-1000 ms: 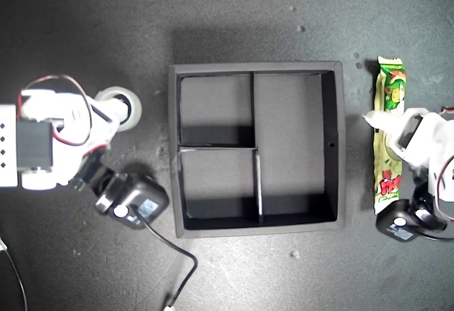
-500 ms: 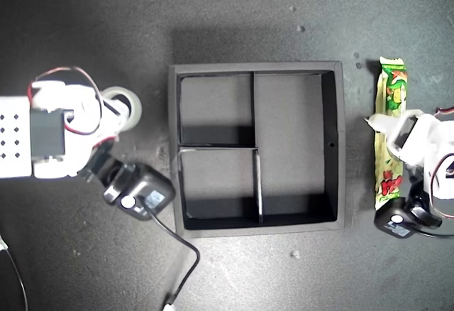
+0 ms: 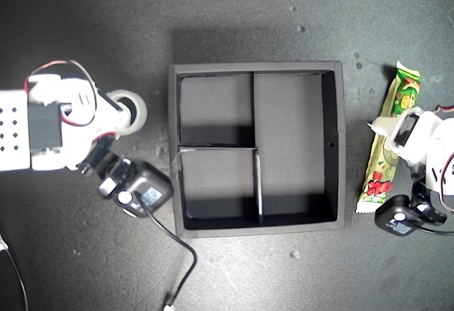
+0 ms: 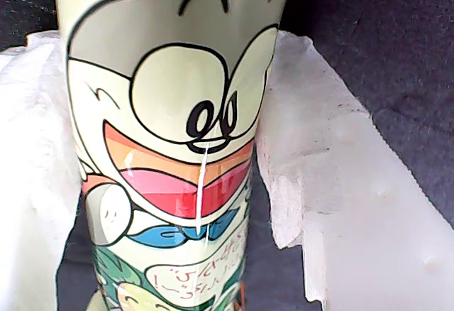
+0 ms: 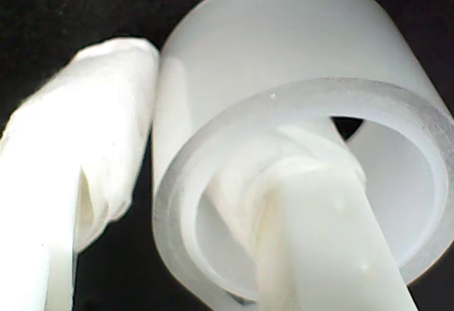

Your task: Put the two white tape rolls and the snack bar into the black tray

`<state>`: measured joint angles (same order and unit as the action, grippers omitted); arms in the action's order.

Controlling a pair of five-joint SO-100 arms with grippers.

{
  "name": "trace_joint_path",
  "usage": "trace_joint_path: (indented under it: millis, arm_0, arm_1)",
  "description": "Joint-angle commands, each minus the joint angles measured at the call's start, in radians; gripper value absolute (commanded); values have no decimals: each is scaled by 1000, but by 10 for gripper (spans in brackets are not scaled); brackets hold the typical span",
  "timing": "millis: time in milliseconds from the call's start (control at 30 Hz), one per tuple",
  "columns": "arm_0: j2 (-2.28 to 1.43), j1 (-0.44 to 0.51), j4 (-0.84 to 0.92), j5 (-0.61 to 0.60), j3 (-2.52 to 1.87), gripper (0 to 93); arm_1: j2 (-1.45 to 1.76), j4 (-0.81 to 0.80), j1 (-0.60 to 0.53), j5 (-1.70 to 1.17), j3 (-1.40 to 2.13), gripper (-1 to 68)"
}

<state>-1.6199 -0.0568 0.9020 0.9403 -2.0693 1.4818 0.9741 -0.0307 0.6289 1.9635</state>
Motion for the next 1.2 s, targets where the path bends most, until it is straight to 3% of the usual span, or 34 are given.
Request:
trace_joint_path:
  millis: [0,633,1167]
  arm_0:
    - [-12,-8,-3,-5,-2,14]
    - [-344,15,331,-40,150,1]
    - [-258,63,379,-63,350,1]
  arm_1:
    - [-3,-21,8,-109,-15,113]
    - [-2,130,58,-192,-143,80]
    - [9,451,89,-305,-468,76]
